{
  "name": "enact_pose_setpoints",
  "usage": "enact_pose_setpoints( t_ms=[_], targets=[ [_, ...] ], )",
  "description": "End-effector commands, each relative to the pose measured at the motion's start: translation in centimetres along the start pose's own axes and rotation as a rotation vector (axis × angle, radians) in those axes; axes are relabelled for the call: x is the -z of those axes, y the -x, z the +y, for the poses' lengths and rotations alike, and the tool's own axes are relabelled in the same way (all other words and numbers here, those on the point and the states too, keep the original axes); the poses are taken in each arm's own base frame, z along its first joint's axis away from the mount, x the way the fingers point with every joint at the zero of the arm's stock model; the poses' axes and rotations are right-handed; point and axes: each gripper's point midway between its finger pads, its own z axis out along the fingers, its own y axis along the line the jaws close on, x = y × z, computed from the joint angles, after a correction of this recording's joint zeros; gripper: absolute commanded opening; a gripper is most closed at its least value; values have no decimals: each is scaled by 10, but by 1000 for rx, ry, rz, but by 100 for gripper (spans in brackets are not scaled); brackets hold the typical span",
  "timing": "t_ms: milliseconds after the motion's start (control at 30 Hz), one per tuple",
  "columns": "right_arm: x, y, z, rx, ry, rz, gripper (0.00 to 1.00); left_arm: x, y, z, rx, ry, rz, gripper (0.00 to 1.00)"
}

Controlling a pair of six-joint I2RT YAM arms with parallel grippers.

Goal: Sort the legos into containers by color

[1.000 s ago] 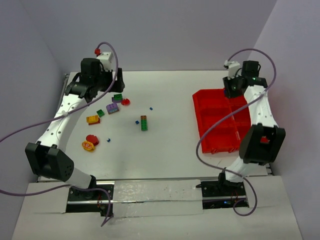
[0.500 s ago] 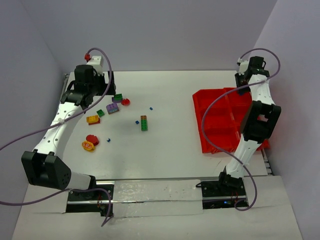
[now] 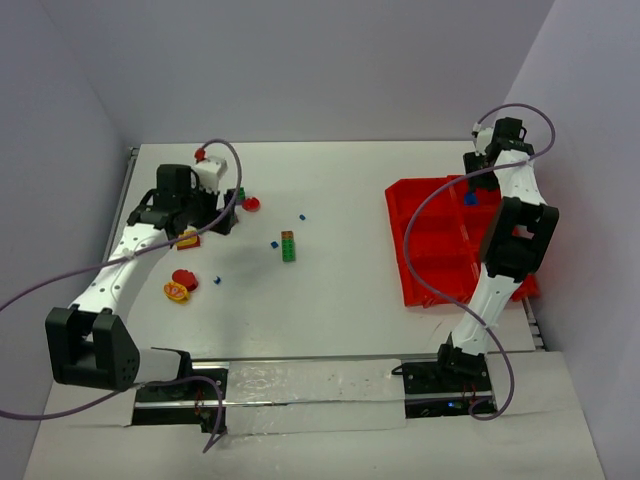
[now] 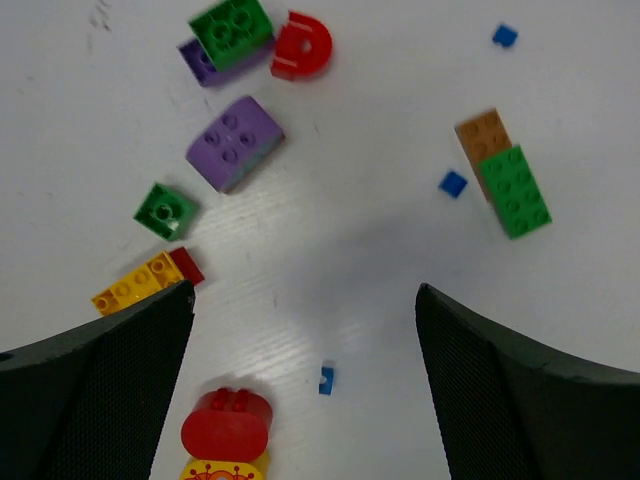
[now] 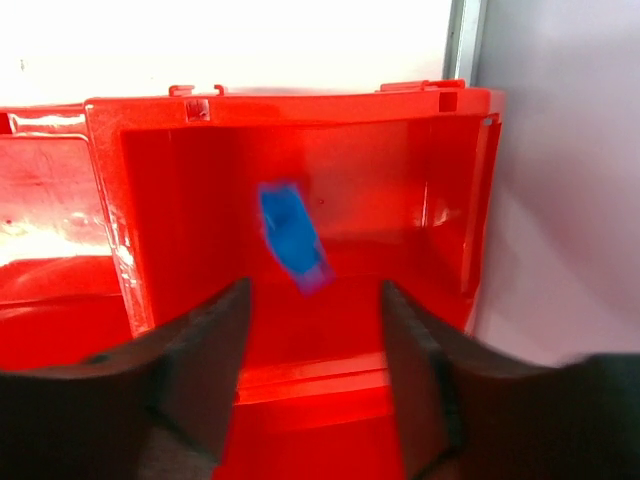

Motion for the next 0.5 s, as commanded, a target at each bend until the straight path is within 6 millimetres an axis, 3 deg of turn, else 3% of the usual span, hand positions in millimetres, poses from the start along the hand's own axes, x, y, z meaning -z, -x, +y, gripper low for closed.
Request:
enact_pose_setpoints(
  t_ms=[0, 133, 267, 333, 467],
  targets=[
    [0, 11, -3, -6, -15, -37, 72, 9, -39, -13, -168, -116, 89, 92],
    [5, 11, -2, -11, -9, -37, 78, 7, -70, -15, -209, -157, 168, 82],
    [29, 19, 10, 2, 20, -74, 87, 7, -94, -15, -268, -186, 220, 75],
    [47, 25, 25, 23, 47, -105, 96, 7, -105, -15, -294, -201, 239, 71],
    [74, 31, 54, 36, 117, -140, 98, 1, -117, -14, -279, -207, 282, 67]
  ],
)
